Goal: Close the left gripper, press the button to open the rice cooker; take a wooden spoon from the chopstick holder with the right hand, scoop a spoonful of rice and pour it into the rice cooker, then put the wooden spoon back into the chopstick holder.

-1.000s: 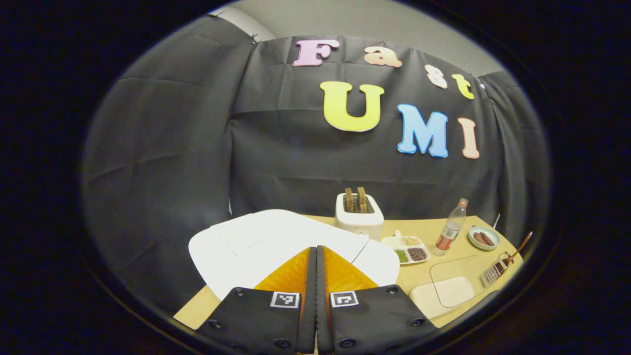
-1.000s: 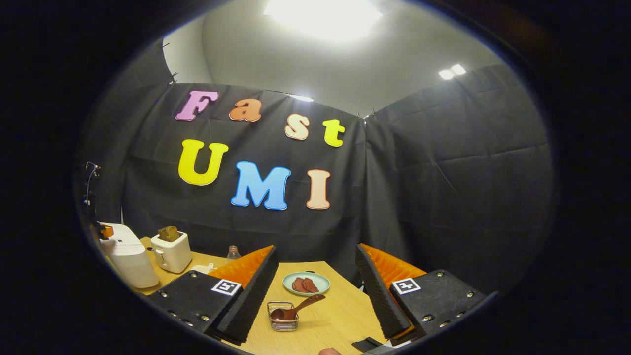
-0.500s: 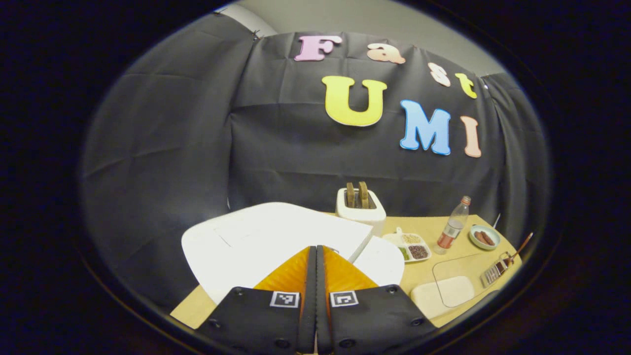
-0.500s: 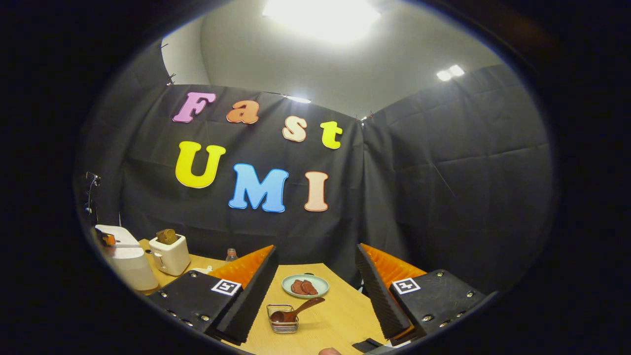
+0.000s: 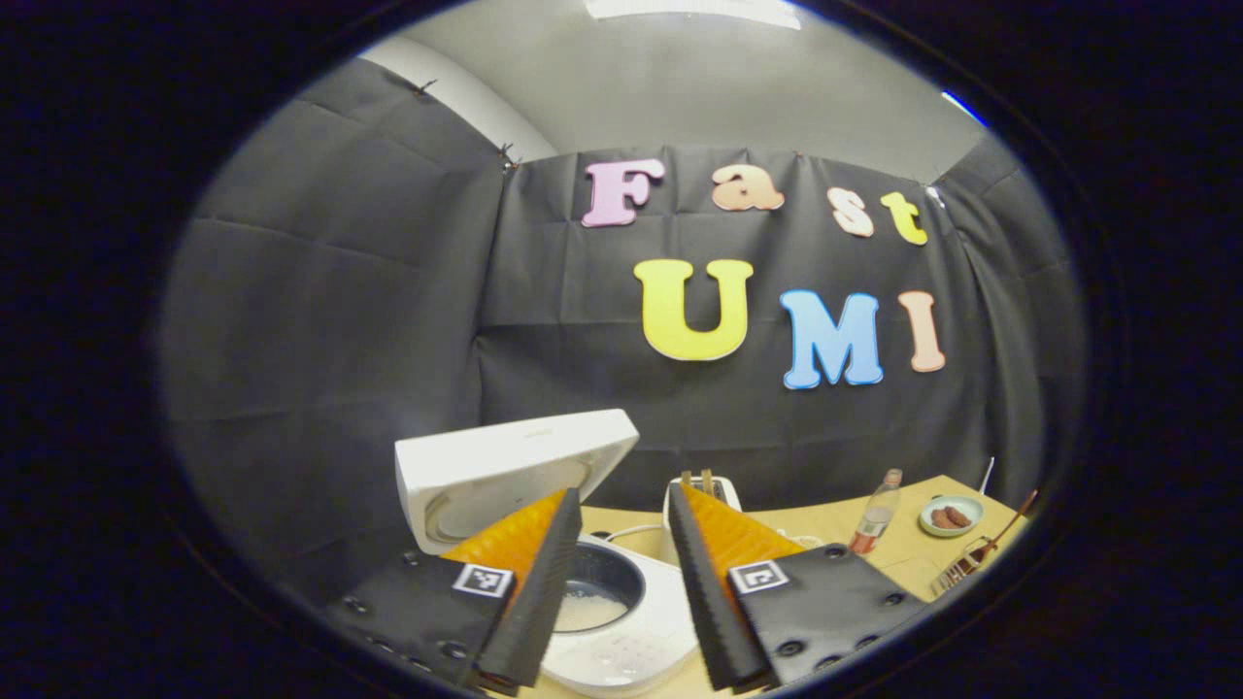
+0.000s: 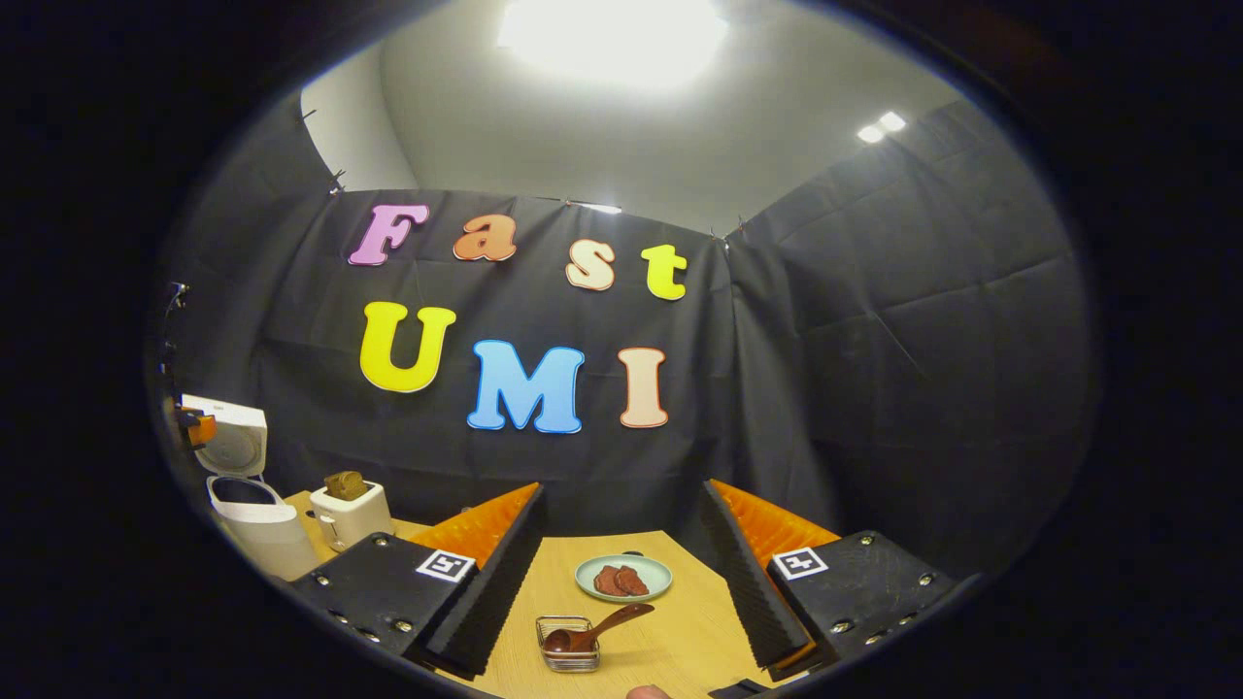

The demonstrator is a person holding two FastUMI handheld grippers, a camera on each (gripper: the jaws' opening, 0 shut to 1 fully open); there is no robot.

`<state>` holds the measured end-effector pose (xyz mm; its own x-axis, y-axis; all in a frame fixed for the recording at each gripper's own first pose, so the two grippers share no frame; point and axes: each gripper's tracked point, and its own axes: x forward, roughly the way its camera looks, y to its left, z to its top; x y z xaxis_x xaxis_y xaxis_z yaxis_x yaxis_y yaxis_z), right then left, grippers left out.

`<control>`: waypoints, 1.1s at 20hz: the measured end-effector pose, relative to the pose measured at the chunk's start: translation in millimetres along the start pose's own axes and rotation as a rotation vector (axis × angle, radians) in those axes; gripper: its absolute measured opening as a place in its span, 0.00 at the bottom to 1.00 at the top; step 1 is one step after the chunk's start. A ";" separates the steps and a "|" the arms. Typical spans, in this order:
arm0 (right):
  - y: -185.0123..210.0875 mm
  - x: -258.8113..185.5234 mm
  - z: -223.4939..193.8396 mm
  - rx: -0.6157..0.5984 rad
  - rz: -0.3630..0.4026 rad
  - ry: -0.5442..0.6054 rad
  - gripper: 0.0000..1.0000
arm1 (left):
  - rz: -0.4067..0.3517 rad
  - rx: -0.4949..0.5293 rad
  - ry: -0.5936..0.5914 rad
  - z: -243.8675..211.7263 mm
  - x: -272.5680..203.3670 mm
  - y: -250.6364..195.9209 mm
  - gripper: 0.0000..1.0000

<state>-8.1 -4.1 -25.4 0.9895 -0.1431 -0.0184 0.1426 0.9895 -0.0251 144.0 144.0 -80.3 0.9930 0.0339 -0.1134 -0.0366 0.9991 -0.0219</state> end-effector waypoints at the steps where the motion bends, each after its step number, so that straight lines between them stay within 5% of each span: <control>1: -2.0 5.5 -2.9 0.011 0.011 0.003 0.96 | 0.004 -0.001 -0.023 11.2 -9.9 -5.4 0.74; 2: -3.3 9.6 -5.9 0.027 0.029 0.002 0.96 | -0.003 -0.006 -0.042 18.1 -19.4 -14.0 0.92; 4: -7.0 20.1 -15.1 0.059 0.052 0.011 0.96 | -0.021 -0.015 -0.068 33.9 -42.3 -33.6 0.96; 12: -19.0 66.3 -90.3 0.187 0.096 0.152 0.96 | -0.034 -0.006 -0.130 61.9 -112.3 -85.7 0.97; 22: -15.2 91.7 -196.1 0.314 0.124 0.409 0.96 | 0.055 0.032 -0.148 94.7 -170.6 -76.9 0.97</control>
<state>76.2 -36.6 -222.8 0.9192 0.0406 -0.3918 0.0865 0.9496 0.3012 -11.9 63.8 34.8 0.9954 0.0899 0.0340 -0.0904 0.9958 0.0123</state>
